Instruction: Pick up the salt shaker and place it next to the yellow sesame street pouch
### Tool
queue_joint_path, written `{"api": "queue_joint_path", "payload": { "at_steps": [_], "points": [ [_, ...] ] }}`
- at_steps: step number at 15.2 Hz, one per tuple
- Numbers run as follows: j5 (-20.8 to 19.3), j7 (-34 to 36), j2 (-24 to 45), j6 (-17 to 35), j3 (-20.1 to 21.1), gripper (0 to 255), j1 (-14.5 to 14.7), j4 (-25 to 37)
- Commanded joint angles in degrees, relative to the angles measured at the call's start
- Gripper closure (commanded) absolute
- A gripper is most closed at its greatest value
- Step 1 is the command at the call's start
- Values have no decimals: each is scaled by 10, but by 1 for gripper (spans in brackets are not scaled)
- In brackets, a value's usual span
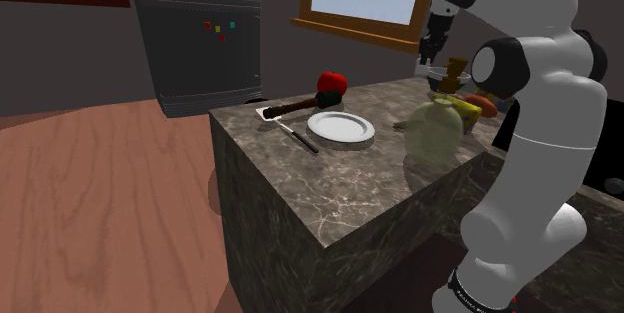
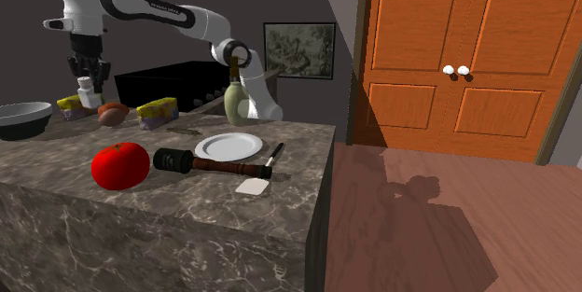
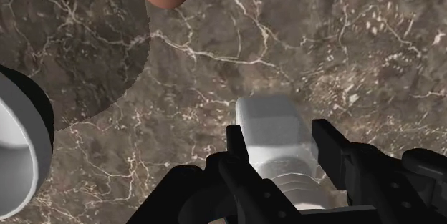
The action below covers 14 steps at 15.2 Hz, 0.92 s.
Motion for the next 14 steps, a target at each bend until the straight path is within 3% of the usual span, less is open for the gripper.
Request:
{"api": "queue_joint_path", "payload": {
  "at_steps": [1, 14],
  "points": [
    [-4, 2, -13, 23, 1, 255, 4, -35],
    [-20, 13, -60, 143, 5, 255, 15, -201]
  ]
}}
